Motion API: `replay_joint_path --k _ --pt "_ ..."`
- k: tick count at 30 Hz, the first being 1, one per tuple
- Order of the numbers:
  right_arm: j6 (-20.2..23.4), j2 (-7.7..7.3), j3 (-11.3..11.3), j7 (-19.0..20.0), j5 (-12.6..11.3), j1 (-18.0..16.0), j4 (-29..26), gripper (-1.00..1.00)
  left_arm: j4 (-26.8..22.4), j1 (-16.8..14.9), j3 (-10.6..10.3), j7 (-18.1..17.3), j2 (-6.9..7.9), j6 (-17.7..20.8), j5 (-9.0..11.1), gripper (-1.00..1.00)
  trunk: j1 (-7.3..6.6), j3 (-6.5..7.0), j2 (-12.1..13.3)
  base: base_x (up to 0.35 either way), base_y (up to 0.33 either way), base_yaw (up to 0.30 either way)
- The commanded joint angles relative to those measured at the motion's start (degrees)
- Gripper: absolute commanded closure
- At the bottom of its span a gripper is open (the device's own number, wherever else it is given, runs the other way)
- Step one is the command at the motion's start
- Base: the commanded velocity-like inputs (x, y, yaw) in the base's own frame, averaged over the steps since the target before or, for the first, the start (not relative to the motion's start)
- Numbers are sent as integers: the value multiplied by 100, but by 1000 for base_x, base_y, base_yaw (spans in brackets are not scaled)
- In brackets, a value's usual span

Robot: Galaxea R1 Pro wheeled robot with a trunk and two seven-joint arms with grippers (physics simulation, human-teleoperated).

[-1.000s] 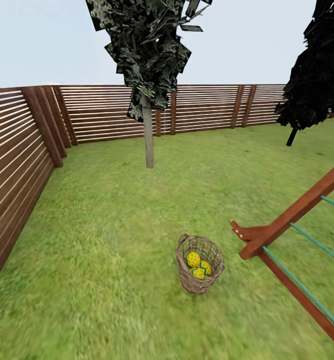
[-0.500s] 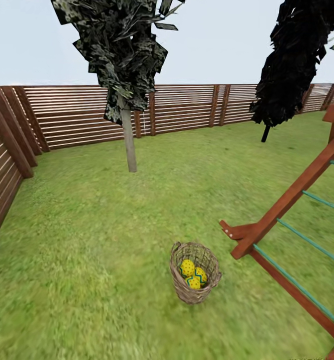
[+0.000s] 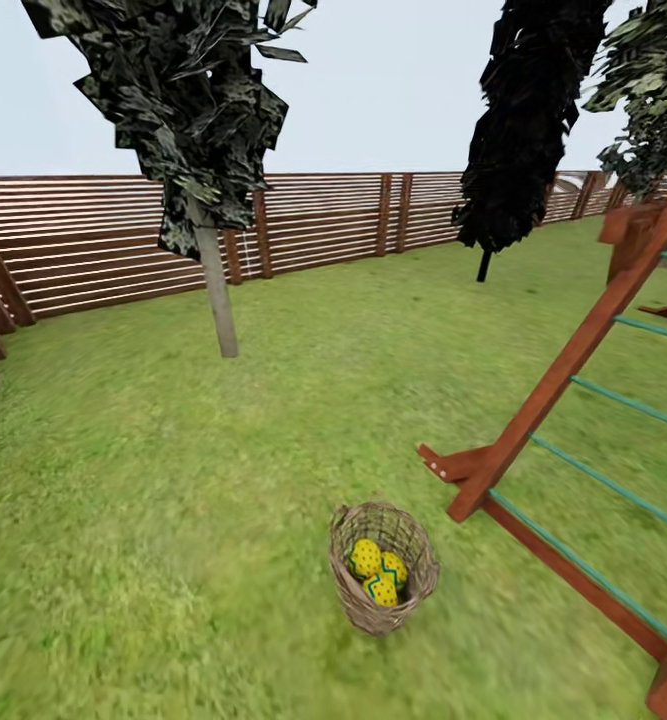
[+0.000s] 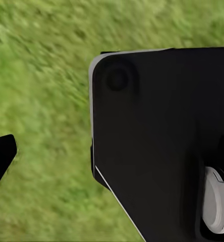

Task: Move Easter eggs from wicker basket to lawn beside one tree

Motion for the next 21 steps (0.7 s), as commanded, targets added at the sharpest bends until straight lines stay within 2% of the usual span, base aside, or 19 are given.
replay_joint_path --k 1,14,21 --pt "-11 2 -16 -2 -3 2 -8 -100 1 -1 -4 7 0 -16 -7 -100 6 -3 -9 261 228 -231" --pt "-18 2 -11 -2 -3 1 -8 -100 1 0 -4 7 0 -16 -3 -100 6 83 -9 244 209 -220" --pt "-18 2 -11 -2 -3 2 -8 -100 1 -1 -4 7 0 -16 1 -100 6 131 -9 145 119 -217"
